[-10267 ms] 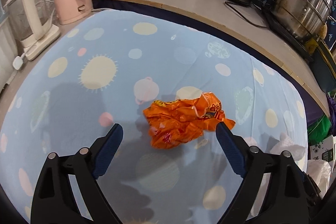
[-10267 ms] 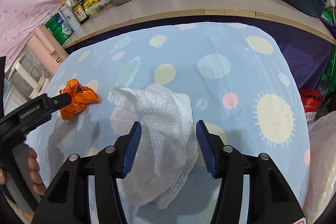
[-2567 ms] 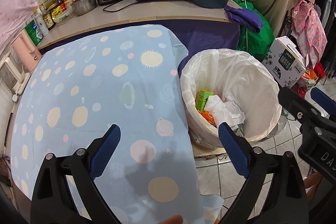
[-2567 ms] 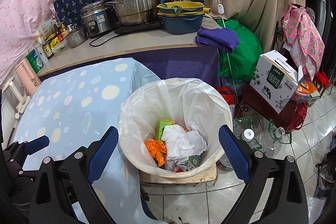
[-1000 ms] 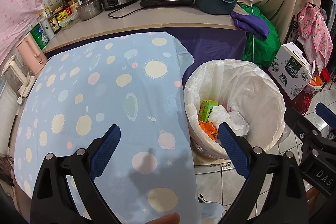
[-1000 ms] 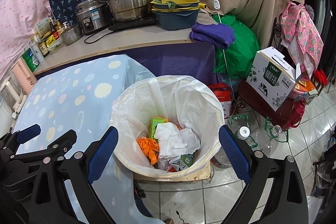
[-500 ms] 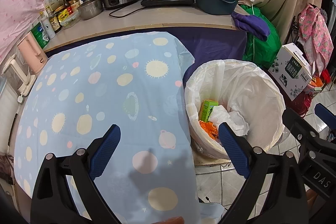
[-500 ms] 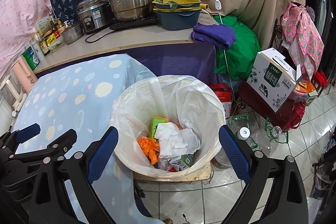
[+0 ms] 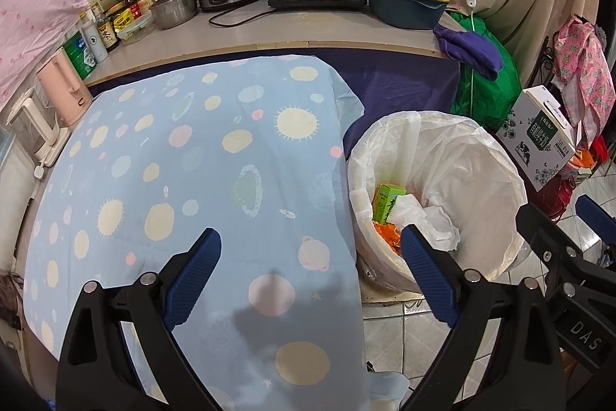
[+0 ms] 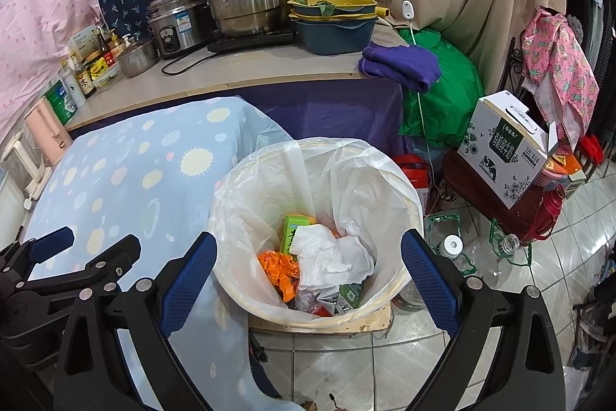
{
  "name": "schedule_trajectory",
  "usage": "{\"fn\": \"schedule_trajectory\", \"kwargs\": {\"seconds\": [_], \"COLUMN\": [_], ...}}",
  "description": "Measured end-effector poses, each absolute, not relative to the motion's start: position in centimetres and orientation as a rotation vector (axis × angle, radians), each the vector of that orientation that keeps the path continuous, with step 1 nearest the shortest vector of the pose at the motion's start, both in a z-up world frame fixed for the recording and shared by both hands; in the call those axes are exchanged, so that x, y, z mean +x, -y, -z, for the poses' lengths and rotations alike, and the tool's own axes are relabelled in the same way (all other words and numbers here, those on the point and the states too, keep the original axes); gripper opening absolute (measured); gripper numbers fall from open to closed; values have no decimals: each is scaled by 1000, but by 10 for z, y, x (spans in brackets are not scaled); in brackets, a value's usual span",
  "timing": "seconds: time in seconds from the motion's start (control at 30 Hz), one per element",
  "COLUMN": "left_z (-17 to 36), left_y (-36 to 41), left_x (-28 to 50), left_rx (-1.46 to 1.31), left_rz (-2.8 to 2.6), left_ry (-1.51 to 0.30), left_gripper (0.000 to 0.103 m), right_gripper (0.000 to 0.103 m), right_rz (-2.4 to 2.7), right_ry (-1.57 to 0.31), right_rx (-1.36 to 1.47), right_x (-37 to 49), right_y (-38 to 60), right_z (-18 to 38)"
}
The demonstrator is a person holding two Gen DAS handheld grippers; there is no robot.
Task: Collect trash
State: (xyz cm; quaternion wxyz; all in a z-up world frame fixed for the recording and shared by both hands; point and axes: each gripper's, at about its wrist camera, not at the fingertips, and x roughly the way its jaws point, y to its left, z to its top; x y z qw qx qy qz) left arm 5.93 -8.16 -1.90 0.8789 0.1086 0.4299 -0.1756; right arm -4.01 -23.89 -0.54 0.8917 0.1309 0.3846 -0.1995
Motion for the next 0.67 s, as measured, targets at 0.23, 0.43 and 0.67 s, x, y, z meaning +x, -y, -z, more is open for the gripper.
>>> {"fn": "schedule_trajectory", "kwargs": {"seconds": [0.23,0.43,0.67], "left_z": [20,19,23], "left_y": [81,81,80], "left_x": [60,60,58], "left_rx": [230,233,240], "left_rz": [368,368,369], "left_ry": [-898,-897,-904], "left_gripper": [90,90,90], "right_gripper": [93,93,93], "right_rz": [414,414,415], "right_ry": [-799,-800,-801], "right_rx": [271,272,271], "right_x": [-40,-39,-39], "right_y": [238,238,237], "right_z": [6,6,8]}}
